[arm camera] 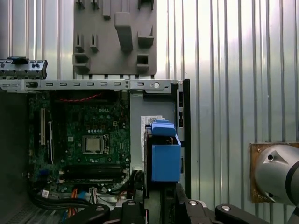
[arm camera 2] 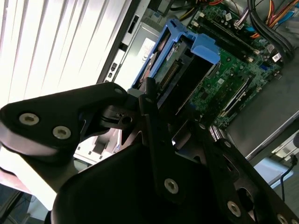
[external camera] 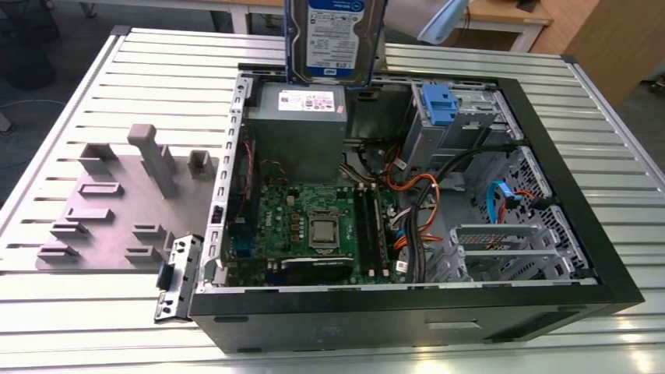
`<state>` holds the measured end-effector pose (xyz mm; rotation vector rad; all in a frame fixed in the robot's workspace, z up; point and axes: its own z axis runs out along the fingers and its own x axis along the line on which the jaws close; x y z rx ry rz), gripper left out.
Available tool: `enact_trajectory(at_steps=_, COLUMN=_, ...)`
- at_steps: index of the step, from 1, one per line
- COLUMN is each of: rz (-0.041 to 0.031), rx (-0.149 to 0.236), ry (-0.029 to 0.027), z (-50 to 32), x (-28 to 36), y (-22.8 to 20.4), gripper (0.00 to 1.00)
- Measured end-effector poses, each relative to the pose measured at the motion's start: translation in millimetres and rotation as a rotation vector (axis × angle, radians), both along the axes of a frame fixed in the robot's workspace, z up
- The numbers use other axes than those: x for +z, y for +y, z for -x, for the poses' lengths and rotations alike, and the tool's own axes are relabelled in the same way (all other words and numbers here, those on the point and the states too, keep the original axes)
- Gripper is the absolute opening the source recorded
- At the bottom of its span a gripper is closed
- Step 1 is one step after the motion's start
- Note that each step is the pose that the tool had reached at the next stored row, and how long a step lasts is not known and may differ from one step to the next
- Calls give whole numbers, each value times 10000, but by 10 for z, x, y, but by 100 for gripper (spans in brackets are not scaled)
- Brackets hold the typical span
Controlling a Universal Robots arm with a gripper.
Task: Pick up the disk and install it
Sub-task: 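Pick up the disk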
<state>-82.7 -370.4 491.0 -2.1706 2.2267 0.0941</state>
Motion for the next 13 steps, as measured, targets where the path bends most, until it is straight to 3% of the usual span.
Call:
enact_trajectory(at_steps=8, rz=0, rx=0, ry=0, z=-130, x=-6, y=0, gripper=35)
enact_trajectory(at_steps=13, rz=0, rx=0, ry=0, z=-149, x=-6, y=0, gripper=35)
